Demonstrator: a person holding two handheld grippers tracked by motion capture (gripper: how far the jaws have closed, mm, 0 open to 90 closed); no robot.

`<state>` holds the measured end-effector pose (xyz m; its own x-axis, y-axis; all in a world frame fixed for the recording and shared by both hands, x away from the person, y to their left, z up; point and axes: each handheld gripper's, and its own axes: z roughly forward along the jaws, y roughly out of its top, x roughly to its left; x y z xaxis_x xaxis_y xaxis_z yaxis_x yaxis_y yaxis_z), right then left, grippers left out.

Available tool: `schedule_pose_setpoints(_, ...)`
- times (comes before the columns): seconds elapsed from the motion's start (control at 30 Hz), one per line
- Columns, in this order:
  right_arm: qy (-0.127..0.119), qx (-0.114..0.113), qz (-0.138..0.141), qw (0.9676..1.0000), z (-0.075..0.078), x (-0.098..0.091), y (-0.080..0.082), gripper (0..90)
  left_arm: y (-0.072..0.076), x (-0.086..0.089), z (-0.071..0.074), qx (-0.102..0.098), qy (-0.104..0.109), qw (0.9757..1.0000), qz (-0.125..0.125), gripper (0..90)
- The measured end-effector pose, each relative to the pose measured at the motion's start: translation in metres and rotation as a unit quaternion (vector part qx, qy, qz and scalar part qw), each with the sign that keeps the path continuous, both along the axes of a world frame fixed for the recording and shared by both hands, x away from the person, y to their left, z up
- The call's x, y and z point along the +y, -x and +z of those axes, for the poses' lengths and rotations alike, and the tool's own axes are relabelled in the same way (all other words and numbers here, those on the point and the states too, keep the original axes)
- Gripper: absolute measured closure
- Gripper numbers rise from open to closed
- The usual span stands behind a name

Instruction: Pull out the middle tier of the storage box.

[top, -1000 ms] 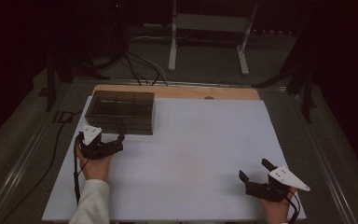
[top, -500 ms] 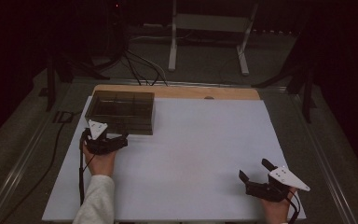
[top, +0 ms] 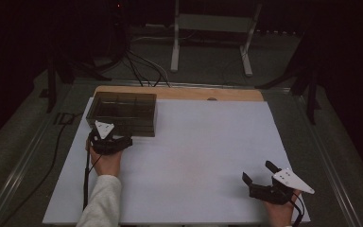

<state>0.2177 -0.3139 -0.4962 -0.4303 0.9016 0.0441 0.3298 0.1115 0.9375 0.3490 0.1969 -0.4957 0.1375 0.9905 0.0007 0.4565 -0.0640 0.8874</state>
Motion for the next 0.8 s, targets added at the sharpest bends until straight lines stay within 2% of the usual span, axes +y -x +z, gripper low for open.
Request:
schedule_pose_setpoints(0.03, 0.000, 0.000, 0.001, 1.0000, 0.000, 0.000, 0.000, 0.7, -0.001, -0.001, -0.001, 0.003, -0.006, 1.0000, 0.004, 16.5)
schedule_pose_setpoints(0.13, 0.001, -0.001, 0.001, 1.0000, 0.000, 0.000, 0.000, 0.7, -0.002, -0.003, -0.003, 0.008, -0.010, 0.9999, 0.009, 18.0)
schedule_pose_setpoints(0.17, 0.001, -0.002, 0.002, 1.0000, 0.000, 0.000, 0.000, 0.7, -0.003, -0.005, -0.005, 0.015, -0.013, 0.9995, 0.025, 18.0)
schedule_pose_setpoints(0.23, 0.002, -0.003, 0.002, 1.0000, 0.000, 0.001, 0.000, 0.7, -0.004, -0.006, -0.006, 0.016, -0.010, 0.9995, 0.026, 26.9)
schedule_pose_setpoints(0.27, 0.002, -0.004, 0.002, 1.0000, 0.000, 0.001, 0.000, 0.7, -0.005, -0.007, -0.007, 0.018, -0.009, 0.9992, 0.034, 26.9)
schedule_pose_setpoints(0.3, 0.002, -0.005, 0.002, 1.0000, 0.000, 0.000, 0.000, 0.7, -0.005, -0.007, -0.007, 0.018, -0.009, 0.9992, 0.036, 32.4)
schedule_pose_setpoints(0.43, 0.002, -0.005, 0.002, 1.0000, 0.000, 0.000, 0.000, 0.7, -0.007, -0.008, -0.009, 0.019, -0.002, 0.9994, 0.030, 46.1)
schedule_pose_setpoints(0.6, 0.002, -0.006, 0.002, 1.0000, 0.000, 0.000, 0.000, 0.7, -0.010, -0.009, -0.015, 0.030, -0.014, 0.9992, 0.025, 51.9)
schedule_pose_setpoints(0.8, 0.002, -0.007, 0.001, 1.0000, 0.000, -0.001, 0.000, 0.7, -0.012, -0.010, -0.018, 0.031, -0.022, 0.9987, 0.033, 56.1)
